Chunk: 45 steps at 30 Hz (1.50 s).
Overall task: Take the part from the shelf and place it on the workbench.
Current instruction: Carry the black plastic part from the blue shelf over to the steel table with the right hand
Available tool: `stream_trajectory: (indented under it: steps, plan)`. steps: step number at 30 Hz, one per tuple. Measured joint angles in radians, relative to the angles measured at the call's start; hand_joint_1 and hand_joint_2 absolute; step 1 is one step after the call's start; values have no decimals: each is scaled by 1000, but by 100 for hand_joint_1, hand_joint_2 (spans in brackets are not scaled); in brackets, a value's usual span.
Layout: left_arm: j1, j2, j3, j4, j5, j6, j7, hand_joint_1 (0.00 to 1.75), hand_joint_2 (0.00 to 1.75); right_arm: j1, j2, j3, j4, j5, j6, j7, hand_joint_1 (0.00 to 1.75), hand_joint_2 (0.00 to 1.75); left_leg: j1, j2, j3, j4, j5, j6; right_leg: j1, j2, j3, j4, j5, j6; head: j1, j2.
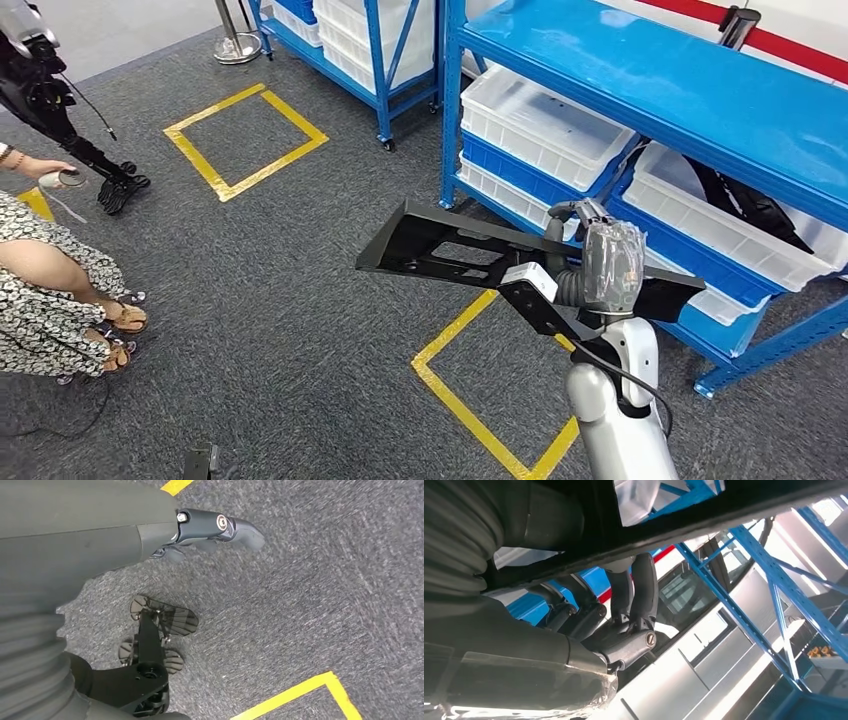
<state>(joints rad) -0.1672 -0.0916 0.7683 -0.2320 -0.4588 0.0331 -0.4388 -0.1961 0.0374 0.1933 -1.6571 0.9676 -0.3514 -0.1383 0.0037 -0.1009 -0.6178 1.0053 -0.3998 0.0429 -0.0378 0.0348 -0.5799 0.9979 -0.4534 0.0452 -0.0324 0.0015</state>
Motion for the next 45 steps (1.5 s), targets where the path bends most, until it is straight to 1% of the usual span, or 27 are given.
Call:
stream_trajectory:
  steps: [2,4,6,8,9,10,11,13,15,16,18,20,22,24,25,26,28,29,31,33,34,36,38,40,41,43,45]
  plan:
    - [-1,-1,-7,0,-9,2,6,0,175,18,-6,-9,-14,-4,-3,-2,175,175,3,-7,-6,5,-2,-8,3,-12,2,3,2,-16,-1,0]
    - [-3,-2,-13,0,-14,5,8,0,175,33,-12,-17,-26,-14,-6,-8,175,175,5,27,-17,32,-18,-16,0,-23,6,2,3,-30,-4,0]
    - [-8,-4,-15,0,-16,6,7,0,175,46,-19,-26,-34,-27,-9,-15,175,175,8,78,-63,132,-70,-25,4,-36,11,1,0,-42,-9,0]
    - [-11,-4,-16,0,-15,7,4,0,175,53,-27,-32,-37,-36,-12,-22,175,175,13,96,-129,259,-123,-30,12,-53,13,1,-4,-50,-11,0]
    - [-10,-4,-16,0,-14,8,4,0,175,55,-30,-34,-37,-38,-12,-25,175,175,14,98,-148,290,-127,-29,15,-60,14,2,-6,-52,-11,0]
    - [-9,-3,-16,0,-13,10,4,0,175,55,-32,-34,-37,-40,-12,-26,175,175,14,98,-148,284,-114,-26,18,-68,15,2,-7,-53,-12,0]
    - [-8,-2,-16,0,-13,11,5,0,175,54,-33,-34,-37,-41,-13,-27,175,175,12,103,-126,239,-85,-18,22,-76,17,1,-9,-54,-11,0]
    - [-9,1,-16,0,-14,12,6,0,175,53,-35,-34,-37,-44,-15,-28,175,175,-2,140,-56,105,-28,8,29,-92,23,0,-14,-55,-10,0]
    - [-11,3,-16,-1,-17,12,7,0,175,53,-38,-34,-35,-46,-17,-28,175,175,-19,171,-18,31,-13,29,31,-109,27,-2,-18,-50,-8,0]
    - [-11,4,-16,-1,-19,13,8,0,175,53,-39,-35,-34,-46,-18,-28,175,175,-25,170,-17,25,-16,34,32,-119,28,-4,-20,-46,-8,0]
    - [-9,3,-17,-1,-21,14,9,0,175,54,-40,-35,-32,-47,-19,-29,175,175,-24,146,-5,3,-7,41,35,-133,34,-9,-24,-38,-8,0]
    - [-9,-2,-18,0,-22,13,10,0,175,53,-45,-37,-32,-47,-21,-30,175,175,-16,123,17,-31,10,48,36,-102,21,29,-46,-37,-5,0]
    - [-12,-8,-21,0,-23,10,10,0,175,55,-53,-43,-30,-50,-23,-31,175,175,-11,98,26,-46,19,51,28,-54,-38,146,-94,-40,0,0]
    - [-11,-13,-22,0,-22,7,9,0,175,57,-60,-47,-25,-61,-23,-32,175,175,-9,71,24,-45,19,49,20,-39,-98,251,-125,-33,2,0]
    - [-8,-16,-22,0,-22,6,8,0,175,56,-63,-48,-21,-68,-23,-33,175,175,-8,57,24,-44,18,46,14,-38,-106,255,-119,-23,2,0]
    - [-6,-17,-22,1,-22,3,6,0,175,52,-66,-48,-17,-75,-22,-34,175,175,-5,45,23,-40,17,41,9,-37,-93,218,-96,-10,2,0]
    - [-4,-20,-22,1,-22,-6,0,0,175,38,-70,-48,-5,-87,-20,-35,175,175,-1,21,16,-22,7,24,-3,-19,-34,87,-38,16,4,0]
    - [-4,-20,-22,1,-22,-14,-3,0,175,30,-72,-47,2,-92,-19,-35,175,175,-1,12,10,-9,1,14,-6,-10,-10,38,-20,18,5,0]
    - [-1,-20,-23,1,-25,-36,-10,0,175,18,-77,-47,15,-105,-17,-36,175,175,-1,-1,-4,8,-5,0,-3,-4,5,11,-12,3,5,0]
    - [5,-19,-27,1,-30,-59,-20,0,175,8,-85,-46,25,-127,-15,-40,175,175,5,-7,-10,13,-7,-6,-3,-17,6,12,-10,-12,4,0]
    - [8,-19,-29,1,-33,-67,-25,0,175,0,-89,-45,31,-139,-15,-43,175,175,7,-1,-12,17,-9,-8,-4,-21,7,12,-9,-17,4,0]
    - [7,-20,-32,1,-30,-75,-32,0,175,-18,-103,-41,49,-168,-15,-54,175,175,9,43,-35,66,-36,-15,-4,-29,11,11,-10,-27,-1,0]
    - [5,-22,-35,1,-24,-78,-37,0,175,-41,-119,-36,75,-193,-16,-65,175,175,10,88,-98,188,-90,-22,4,-42,14,11,-14,-37,-6,0]
    - [6,-23,-37,1,-18,-78,-37,0,175,-59,-130,-31,101,-206,-16,-71,175,175,13,98,-159,294,-122,-22,12,-58,16,11,-18,-43,-6,0]
    - [6,-23,-38,1,-15,-78,-38,0,175,-67,-133,-27,112,-209,-16,-72,175,175,12,99,-168,301,-113,-18,16,-66,18,11,-20,-45,-6,0]
    - [7,-23,-38,1,-3,-74,-39,0,175,-89,-138,-18,135,-215,-16,-76,175,175,5,106,-135,220,-54,-1,23,-82,24,11,-24,-51,-6,0]
    - [7,-17,-37,1,10,-68,-42,0,175,-126,-139,-3,164,-225,-19,-81,175,175,-14,145,-72,90,-2,27,30,-94,29,8,-28,-52,-5,0]
